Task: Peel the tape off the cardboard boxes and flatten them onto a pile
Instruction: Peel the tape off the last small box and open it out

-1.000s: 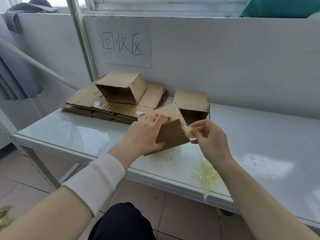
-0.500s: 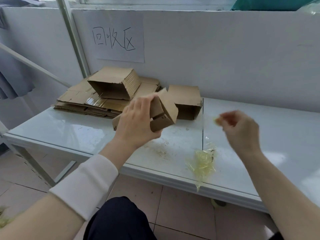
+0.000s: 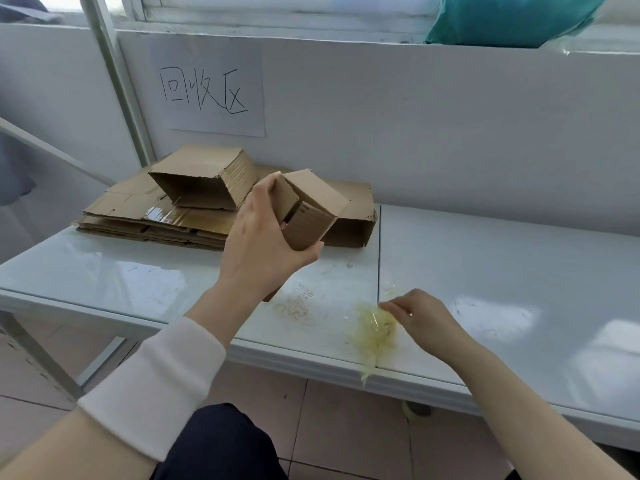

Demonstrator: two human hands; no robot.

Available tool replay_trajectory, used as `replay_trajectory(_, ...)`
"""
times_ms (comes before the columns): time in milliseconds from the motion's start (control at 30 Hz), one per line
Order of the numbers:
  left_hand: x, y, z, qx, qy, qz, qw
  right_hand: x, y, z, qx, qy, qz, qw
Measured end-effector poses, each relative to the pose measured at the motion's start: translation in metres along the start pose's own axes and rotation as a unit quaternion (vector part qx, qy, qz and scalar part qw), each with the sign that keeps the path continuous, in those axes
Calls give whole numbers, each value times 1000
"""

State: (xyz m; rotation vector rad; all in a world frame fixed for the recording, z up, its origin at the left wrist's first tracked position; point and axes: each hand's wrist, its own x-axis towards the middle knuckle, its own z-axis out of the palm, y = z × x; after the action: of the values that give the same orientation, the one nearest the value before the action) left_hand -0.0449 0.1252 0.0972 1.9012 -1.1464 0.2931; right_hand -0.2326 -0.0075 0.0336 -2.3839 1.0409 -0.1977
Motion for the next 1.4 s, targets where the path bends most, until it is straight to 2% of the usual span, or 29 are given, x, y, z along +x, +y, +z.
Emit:
replay_trajectory(100,1,4,4,-18,1,-11,1000,-5,-1,-12,50,14,13,999)
replay_trajectory(200,2,9,6,-36,-3,-27,999,-5,-1,-20,22,-2,29,999)
replay_trajectory(300,3,11,7,-72,-5,-49,996,-6,0,-22,-16,69,-2,997)
replay_trajectory(367,3,12,6,-82,-6,-58,995,-7,-1,-24,3,146,-42,988)
replay_trajectory(433,2,12,5,-93,-5,-67,993,-7,-4,-28,14,180,-79,980)
replay_trajectory(567,2,14,4,-110,-7,-81,991,-10,-7,-26,-24,152,-88,984)
replay_trajectory(667,2,16,4,-117,-9,-85,989,-13,-5,-9,-56,41,-35,997)
replay_trajectory(733,2,17,3,-119,-10,-88,989,-15,0,2,-43,2,-14,999)
replay_trajectory(933,-1,24,5,-130,-20,-94,987,-15,3,5,18,78,15,997)
replay_trajectory(1067,-3,28,4,-144,-30,-111,983,-13,-5,-1,7,146,0,989)
replay_trajectory(1133,-3,28,1,-159,-32,-124,979,-16,-9,-7,49,175,7,983)
replay_trajectory(1233,-3,31,-3,-178,-32,-128,975,-26,-27,-16,102,241,-61,963)
replay_trajectory(1300,-4,39,-5,-201,-41,-132,970,-34,-49,-18,161,200,-121,959)
replay_trajectory(1400,-6,51,-10,-280,-64,-148,946,-38,-76,-15,241,137,-141,950)
